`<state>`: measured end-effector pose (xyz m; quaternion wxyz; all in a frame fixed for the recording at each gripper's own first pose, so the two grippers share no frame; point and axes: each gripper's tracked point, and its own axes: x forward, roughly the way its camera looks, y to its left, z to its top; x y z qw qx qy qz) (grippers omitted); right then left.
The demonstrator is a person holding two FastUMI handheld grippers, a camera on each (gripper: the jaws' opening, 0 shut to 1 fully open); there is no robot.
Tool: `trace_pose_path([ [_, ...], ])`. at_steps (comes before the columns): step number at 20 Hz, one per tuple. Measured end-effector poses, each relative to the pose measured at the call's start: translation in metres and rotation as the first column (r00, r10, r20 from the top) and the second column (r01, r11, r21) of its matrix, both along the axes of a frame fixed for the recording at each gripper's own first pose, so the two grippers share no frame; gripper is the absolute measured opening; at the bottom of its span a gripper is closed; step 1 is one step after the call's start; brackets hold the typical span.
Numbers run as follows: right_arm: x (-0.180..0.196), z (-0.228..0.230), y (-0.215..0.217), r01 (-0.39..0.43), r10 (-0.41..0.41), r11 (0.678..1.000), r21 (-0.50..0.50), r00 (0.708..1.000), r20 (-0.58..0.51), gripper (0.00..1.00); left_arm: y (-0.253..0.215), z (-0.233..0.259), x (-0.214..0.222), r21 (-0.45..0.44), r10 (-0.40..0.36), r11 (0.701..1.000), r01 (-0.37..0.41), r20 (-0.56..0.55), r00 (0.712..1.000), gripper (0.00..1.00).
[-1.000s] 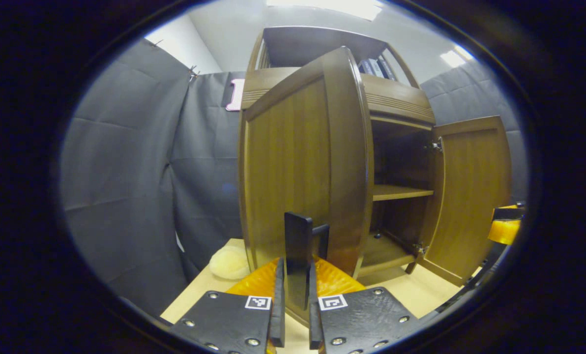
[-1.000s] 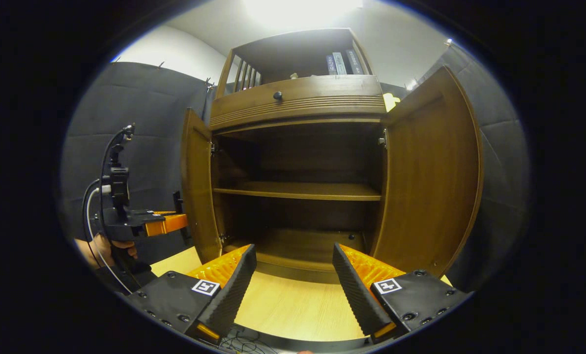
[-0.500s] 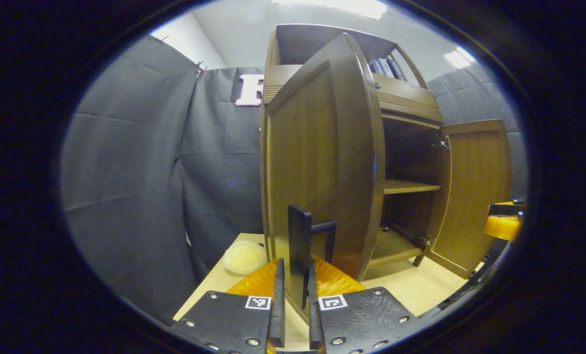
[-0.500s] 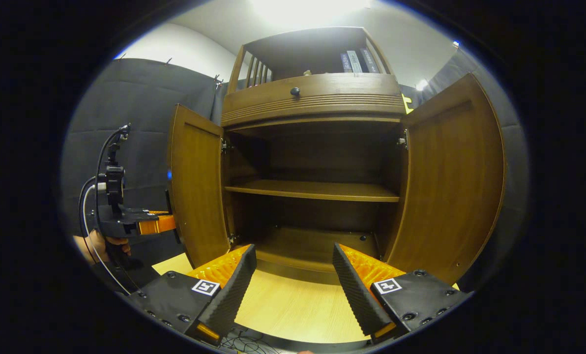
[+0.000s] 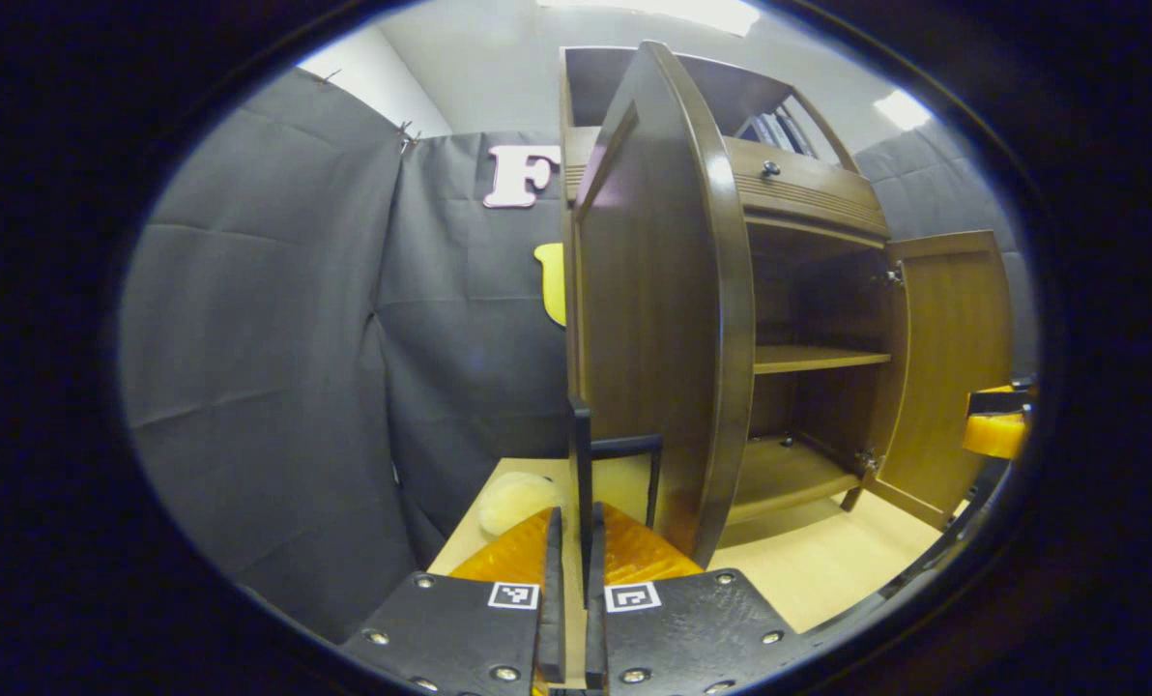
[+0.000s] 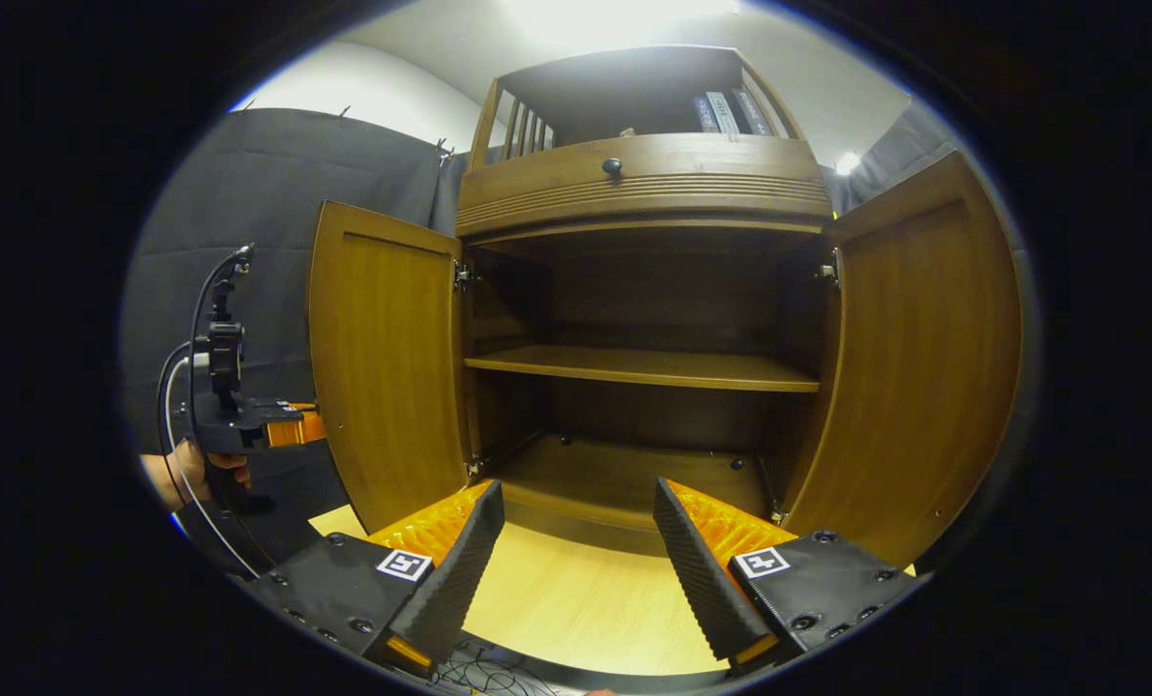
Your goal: Open the right door of the double-door shoe cabinet with the right hand, and open the left door with the left hand.
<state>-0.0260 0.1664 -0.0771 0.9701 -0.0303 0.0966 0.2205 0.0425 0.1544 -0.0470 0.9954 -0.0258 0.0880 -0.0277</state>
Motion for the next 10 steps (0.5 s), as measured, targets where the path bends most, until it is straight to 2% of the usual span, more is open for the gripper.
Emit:
trace_pose_path([
  [1, 0.001, 0.000, 0.004, -0.005, 0.005, 1.000, -0.001, 1.000, -0.002, 0.93, 0.005, 0.000, 0.000, -0.005, -0.001, 1.000, 0.001, -0.001, 1.000, 0.07],
  [2, 0.002, -0.001, 0.005, -0.010, 0.010, 1.000, -0.002, 1.000, -0.002, 0.93, 0.008, -0.001, -0.001, -0.007, -0.004, 1.000, 0.004, 0.001, 1.000, 0.13],
  [5, 0.007, -0.002, 0.018, -0.019, 0.019, 1.000, -0.006, 1.000, 0.000, 0.93, 0.014, 0.000, -0.002, -0.003, -0.030, 1.000, 0.030, 0.010, 0.999, 0.13],
  [6, 0.007, -0.002, 0.022, -0.022, 0.022, 1.000, -0.007, 1.000, -0.001, 0.93, 0.019, 0.000, -0.003, 0.003, -0.041, 0.999, 0.041, 0.014, 0.999, 0.07],
  [8, 0.008, -0.004, 0.027, -0.020, 0.020, 1.000, -0.013, 1.000, -0.005, 0.93, 0.028, -0.001, -0.003, -0.005, -0.060, 0.998, 0.060, 0.019, 0.998, 0.10],
  [9, 0.009, -0.004, 0.030, -0.018, 0.018, 1.000, -0.015, 1.000, -0.008, 0.98, 0.032, -0.002, -0.003, -0.012, -0.069, 0.998, 0.069, 0.021, 0.997, 0.07],
  [10, 0.010, -0.006, 0.033, -0.017, 0.016, 1.000, -0.016, 1.000, -0.011, 0.93, 0.036, -0.003, -0.002, -0.019, -0.076, 0.997, 0.076, 0.024, 0.997, 0.07],
])
